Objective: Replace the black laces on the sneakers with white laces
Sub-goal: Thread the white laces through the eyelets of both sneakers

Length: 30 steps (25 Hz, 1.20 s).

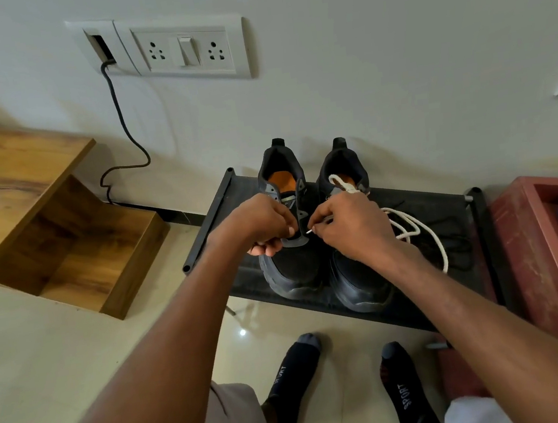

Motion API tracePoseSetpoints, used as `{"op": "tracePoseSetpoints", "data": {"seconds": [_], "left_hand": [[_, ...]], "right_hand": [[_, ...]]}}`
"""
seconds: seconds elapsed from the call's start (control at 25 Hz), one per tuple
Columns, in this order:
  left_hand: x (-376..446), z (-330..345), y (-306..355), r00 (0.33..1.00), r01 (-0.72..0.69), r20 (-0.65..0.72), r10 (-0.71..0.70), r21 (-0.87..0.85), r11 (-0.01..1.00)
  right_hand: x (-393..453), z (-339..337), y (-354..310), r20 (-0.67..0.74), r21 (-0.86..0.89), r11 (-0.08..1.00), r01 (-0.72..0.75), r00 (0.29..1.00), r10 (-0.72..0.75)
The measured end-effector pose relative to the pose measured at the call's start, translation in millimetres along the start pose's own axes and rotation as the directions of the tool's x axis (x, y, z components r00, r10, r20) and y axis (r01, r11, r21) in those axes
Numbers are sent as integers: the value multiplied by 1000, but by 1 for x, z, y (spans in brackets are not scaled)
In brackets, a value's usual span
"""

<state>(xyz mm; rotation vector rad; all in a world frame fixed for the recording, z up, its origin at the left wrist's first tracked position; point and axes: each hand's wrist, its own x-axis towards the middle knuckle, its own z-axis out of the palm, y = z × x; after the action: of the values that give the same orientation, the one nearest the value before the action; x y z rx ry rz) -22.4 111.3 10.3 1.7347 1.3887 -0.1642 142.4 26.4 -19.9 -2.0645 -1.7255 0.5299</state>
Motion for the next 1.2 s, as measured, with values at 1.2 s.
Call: {"op": "tracePoseSetpoints", "data": {"seconds": [1.2], "left_hand": [[12, 2, 0, 999, -3, 44, 0, 57, 998]], "right_hand": [[0, 12, -3, -82, 82, 995, 60, 995, -53]]}}
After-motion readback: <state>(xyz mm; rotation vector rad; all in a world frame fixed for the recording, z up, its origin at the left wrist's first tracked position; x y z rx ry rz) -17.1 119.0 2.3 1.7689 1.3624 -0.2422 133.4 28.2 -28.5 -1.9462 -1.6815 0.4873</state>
